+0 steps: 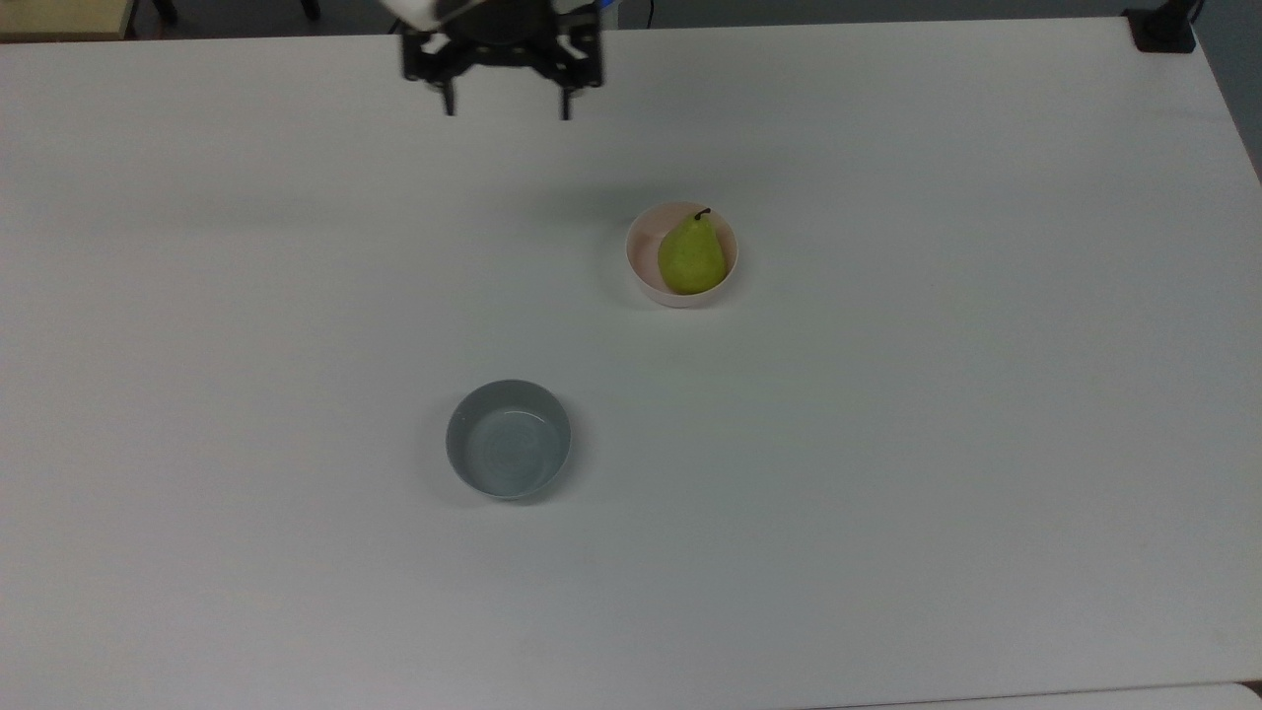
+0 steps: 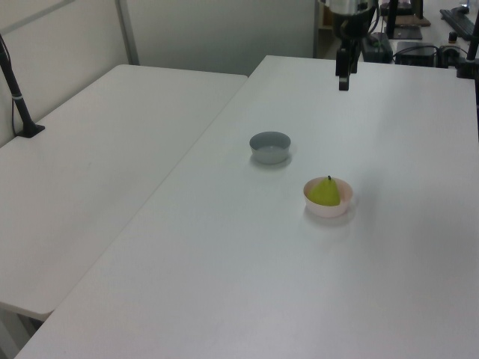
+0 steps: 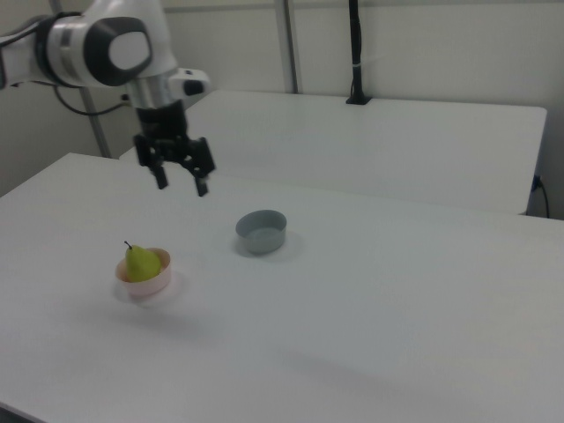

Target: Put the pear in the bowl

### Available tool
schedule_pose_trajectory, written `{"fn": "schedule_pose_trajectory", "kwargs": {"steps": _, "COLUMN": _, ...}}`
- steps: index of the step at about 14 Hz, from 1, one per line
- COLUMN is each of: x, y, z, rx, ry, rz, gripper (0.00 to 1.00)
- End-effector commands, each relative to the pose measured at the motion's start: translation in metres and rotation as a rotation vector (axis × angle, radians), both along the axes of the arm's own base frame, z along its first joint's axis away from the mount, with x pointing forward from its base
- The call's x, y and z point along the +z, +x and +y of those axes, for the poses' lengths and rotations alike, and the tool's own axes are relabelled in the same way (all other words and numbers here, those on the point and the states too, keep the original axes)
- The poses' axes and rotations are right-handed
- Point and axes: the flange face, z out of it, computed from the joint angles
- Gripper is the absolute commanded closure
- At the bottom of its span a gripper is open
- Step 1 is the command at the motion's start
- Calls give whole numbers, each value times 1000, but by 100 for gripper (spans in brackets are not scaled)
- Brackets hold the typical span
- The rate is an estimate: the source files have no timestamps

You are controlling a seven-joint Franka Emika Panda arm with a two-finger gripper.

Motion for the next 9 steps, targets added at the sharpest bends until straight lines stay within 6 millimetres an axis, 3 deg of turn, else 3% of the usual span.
{"fn": "schedule_pose_trajectory", "kwargs": {"steps": 1, "x": 6, "y": -3, "z": -54, "rx": -73, "ry": -7, "rz": 2, "gripper": 0}}
{"fn": "schedule_pose_trajectory", "kwargs": {"steps": 6, "x": 5, "y": -5, "z": -94, "rx": -98, "ry": -31, "rz": 6, "gripper": 0}}
{"fn": "schedule_pose_trajectory", "kwargs": {"steps": 9, "x": 11, "y": -2, "z": -98, "rx": -105, "ry": -36, "rz": -3, "gripper": 0}}
